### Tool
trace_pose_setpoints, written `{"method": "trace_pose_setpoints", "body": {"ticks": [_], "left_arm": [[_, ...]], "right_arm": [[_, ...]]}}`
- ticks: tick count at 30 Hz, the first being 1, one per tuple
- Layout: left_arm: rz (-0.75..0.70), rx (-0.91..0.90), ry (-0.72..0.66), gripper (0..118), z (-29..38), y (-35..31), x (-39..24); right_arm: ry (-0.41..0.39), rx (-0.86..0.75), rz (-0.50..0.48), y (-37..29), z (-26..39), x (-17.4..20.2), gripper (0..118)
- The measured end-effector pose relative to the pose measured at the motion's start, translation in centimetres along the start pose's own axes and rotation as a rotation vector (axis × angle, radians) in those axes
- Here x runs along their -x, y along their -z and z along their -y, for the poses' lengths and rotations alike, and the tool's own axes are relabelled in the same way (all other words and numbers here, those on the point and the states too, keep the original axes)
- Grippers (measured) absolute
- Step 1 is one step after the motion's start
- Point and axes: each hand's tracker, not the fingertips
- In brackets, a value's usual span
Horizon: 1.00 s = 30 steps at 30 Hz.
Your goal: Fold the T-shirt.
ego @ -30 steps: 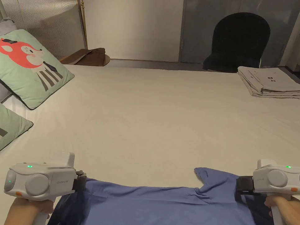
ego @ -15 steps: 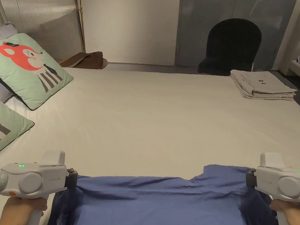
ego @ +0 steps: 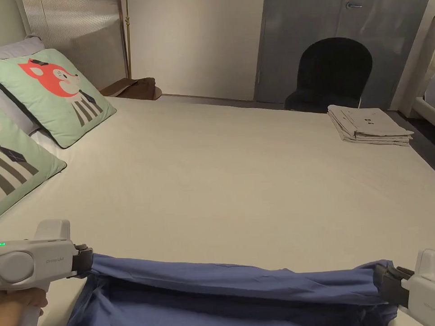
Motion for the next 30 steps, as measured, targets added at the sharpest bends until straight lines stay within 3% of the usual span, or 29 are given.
{"method": "trace_pose_setpoints", "body": {"ticks": [8,12,18,20,21,22,23,24,25,26,30], "left_arm": [[-0.033,0.095,-0.011,3,6.2,0.0,0.4],[-0.049,0.125,-0.01,3,8.4,0.5,0.5],[-0.072,0.146,-0.031,4,9.7,1.0,0.5],[-0.072,0.142,-0.058,10,9.4,0.7,0.3],[-0.069,0.137,-0.072,28,9.2,0.4,0.2],[-0.071,0.13,-0.089,51,8.7,0.1,0.0],[-0.066,0.115,-0.116,74,8.3,-0.3,-0.2],[-0.054,0.1,-0.133,99,7.9,-0.6,-0.5],[-0.033,0.068,-0.153,107,7.2,-1.1,-0.9],[-0.011,0.027,-0.162,109,6.6,-1.6,-1.4],[0.061,-0.173,-0.168,109,3.6,-4.3,-4.3]], "right_arm": [[-0.002,0.117,0.084,0.3,6.9,-0.3,2],[0.048,0.184,0.129,1.4,9.6,-0.7,2],[0.059,0.216,0.171,2.3,10.9,-0.6,2],[0.048,0.21,0.182,1.7,10.4,0.1,3],[0.043,0.196,0.188,1.2,9.9,0.4,10],[0.037,0.175,0.192,0.6,9.4,1.0,25],[0.033,0.149,0.199,0.1,8.8,1.6,50],[0.021,0.107,0.202,-0.4,8.1,2.2,86],[0.001,0.068,0.202,-0.9,7.2,3.0,105],[-0.011,0.029,0.202,-1.3,6.4,3.7,113],[-0.073,-0.181,0.199,-2.9,2.6,7.2,113]]}}
